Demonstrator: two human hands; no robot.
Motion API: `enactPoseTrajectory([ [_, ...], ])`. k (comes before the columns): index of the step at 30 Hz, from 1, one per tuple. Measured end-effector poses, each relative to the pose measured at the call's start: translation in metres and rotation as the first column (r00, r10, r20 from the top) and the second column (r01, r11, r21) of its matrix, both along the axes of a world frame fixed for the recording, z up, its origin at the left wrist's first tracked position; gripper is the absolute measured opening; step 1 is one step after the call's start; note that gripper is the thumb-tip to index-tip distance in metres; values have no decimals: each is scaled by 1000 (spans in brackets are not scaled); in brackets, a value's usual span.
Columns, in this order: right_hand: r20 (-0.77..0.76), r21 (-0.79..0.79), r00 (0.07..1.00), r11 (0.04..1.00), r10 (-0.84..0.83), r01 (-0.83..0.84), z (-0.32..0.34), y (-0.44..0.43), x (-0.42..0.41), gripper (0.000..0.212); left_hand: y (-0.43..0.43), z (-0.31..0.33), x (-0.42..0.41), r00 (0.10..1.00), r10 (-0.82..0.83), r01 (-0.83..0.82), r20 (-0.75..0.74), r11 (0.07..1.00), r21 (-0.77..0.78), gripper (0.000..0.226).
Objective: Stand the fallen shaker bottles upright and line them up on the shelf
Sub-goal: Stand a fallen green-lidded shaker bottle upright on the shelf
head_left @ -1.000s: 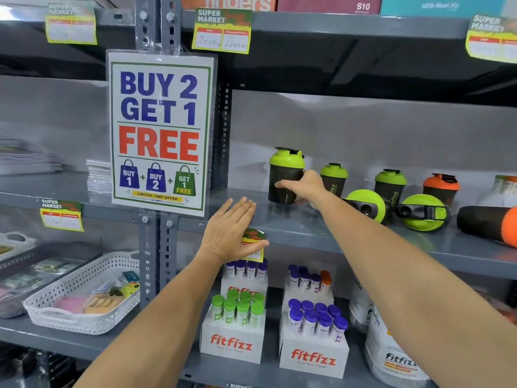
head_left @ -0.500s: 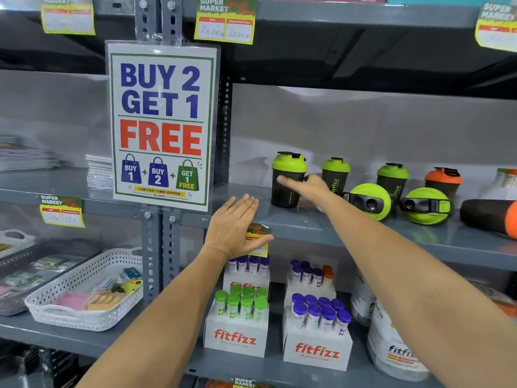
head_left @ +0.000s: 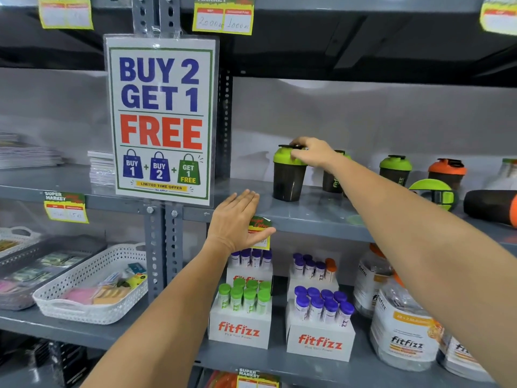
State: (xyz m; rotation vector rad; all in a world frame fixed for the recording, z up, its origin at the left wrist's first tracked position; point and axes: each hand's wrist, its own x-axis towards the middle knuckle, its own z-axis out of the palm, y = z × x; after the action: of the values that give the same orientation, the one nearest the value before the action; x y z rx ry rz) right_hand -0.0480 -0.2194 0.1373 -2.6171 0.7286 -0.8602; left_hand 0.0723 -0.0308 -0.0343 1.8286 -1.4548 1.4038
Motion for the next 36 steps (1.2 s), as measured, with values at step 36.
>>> enactPoseTrajectory([
  [36,-6,-115,999,992,-54,53,3,12,-5,64,-1,-1,0,999,-22,23,23,999,-39,81],
])
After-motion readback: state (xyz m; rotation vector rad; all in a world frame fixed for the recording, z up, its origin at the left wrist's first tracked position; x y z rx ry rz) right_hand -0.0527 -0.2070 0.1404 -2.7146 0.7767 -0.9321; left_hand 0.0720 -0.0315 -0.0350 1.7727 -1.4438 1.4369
